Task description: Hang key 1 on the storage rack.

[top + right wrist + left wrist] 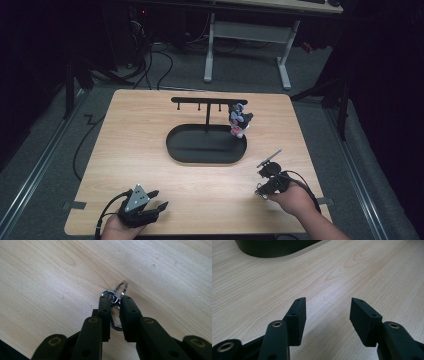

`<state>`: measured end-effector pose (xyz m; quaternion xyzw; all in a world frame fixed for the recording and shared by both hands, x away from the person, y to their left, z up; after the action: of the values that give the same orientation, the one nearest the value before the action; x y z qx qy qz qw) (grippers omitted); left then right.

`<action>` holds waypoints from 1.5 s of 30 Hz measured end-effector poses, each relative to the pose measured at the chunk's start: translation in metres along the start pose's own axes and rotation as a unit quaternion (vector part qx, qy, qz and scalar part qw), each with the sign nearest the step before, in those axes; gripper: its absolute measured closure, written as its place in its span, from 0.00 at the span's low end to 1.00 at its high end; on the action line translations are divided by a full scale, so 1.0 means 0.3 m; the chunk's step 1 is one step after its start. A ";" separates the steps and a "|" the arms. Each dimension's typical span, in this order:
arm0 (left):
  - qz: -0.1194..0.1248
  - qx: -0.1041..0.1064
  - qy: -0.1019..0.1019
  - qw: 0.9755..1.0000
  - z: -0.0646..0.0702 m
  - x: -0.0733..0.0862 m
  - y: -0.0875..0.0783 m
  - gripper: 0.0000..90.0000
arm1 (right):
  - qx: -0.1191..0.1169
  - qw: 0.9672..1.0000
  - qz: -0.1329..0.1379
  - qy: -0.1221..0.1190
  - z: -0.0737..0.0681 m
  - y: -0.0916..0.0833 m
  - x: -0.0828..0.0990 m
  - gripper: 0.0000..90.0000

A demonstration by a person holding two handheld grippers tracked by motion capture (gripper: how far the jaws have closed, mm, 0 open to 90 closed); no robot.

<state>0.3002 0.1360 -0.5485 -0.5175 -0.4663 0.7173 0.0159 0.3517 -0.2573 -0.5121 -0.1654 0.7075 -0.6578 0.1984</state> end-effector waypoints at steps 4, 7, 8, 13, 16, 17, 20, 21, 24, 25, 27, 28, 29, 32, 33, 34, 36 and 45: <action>-0.001 0.001 0.001 1.000 0.004 0.000 0.002 0.53 | 0.004 1.000 0.000 -0.001 0.014 -0.015 0.000 0.93; -0.002 0.001 0.002 1.000 0.003 0.001 0.002 0.53 | -0.003 1.000 0.002 0.002 0.019 -0.014 -0.009 0.93; -0.002 0.001 0.002 1.000 0.003 0.001 0.002 0.53 | -0.003 1.000 0.002 0.002 0.019 -0.014 -0.009 0.93; -0.001 0.001 0.001 1.000 -0.001 0.002 0.000 0.53 | -0.007 1.000 -0.003 -0.001 0.012 0.000 -0.024 0.93; 0.000 0.000 -0.001 1.000 -0.002 0.002 -0.002 0.53 | -0.007 1.000 -0.003 -0.010 0.001 0.011 -0.029 0.98; 0.001 0.000 0.000 1.000 -0.003 0.002 -0.003 0.53 | -0.006 1.000 -0.002 -0.012 -0.002 0.012 -0.030 0.98; 0.001 0.000 0.001 1.000 -0.004 0.001 -0.005 0.53 | -0.001 1.000 -0.010 -0.028 -0.012 0.008 -0.029 0.99; 0.001 0.000 0.001 1.000 -0.004 0.001 -0.005 0.53 | -0.001 1.000 -0.010 -0.028 -0.012 0.008 -0.029 0.99; 0.002 -0.002 0.000 1.000 -0.004 0.001 -0.007 0.53 | -0.003 0.999 -0.008 -0.034 -0.013 -0.005 -0.028 0.99; 0.002 -0.002 0.000 1.000 -0.005 0.001 -0.007 0.53 | -0.001 0.999 -0.006 -0.038 -0.012 -0.013 -0.027 0.99; 0.002 -0.002 0.000 1.000 -0.005 0.001 -0.007 0.53 | -0.001 0.999 -0.001 -0.038 -0.012 -0.026 -0.025 0.99; 0.002 -0.002 0.000 1.000 -0.005 0.001 -0.007 0.53 | -0.003 0.999 0.000 -0.039 -0.012 -0.035 -0.022 0.99; 0.002 -0.002 0.000 1.000 -0.005 0.001 -0.007 0.53 | 0.001 0.999 0.000 -0.039 -0.012 -0.039 -0.020 0.99; 0.002 -0.002 0.001 1.000 -0.004 0.001 -0.006 0.52 | -0.001 0.999 0.002 -0.045 -0.012 -0.056 -0.012 0.99; 0.002 -0.002 0.001 1.000 -0.004 0.001 -0.007 0.52 | 0.000 0.999 0.003 -0.050 -0.011 -0.062 -0.011 0.99; 0.002 -0.002 0.001 1.000 -0.003 0.001 -0.007 0.52 | -0.001 0.999 0.002 -0.047 -0.013 -0.068 -0.007 0.99; 0.003 -0.002 0.000 1.000 -0.003 0.001 -0.007 0.52 | 0.001 0.999 0.003 -0.046 -0.014 -0.083 -0.005 0.99; 0.003 -0.002 0.000 1.000 -0.006 0.002 -0.010 0.52 | 0.008 0.999 0.017 -0.049 -0.010 -0.149 -0.011 0.99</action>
<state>0.3001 0.1392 -0.5468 -0.5193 -0.4661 0.7162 0.0125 0.3518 -0.2567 -0.4672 -0.1843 0.6943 -0.6510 0.2455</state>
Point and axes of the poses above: each handheld gripper's, and its own axes: y roughly forward along the jaws, x roughly out of its underside, z roughly to its right, the point moved 4 cm from there along y, roughly forward along the jaws, and after that the axes turned 7 degrees about -z, right-handed, at the moved point
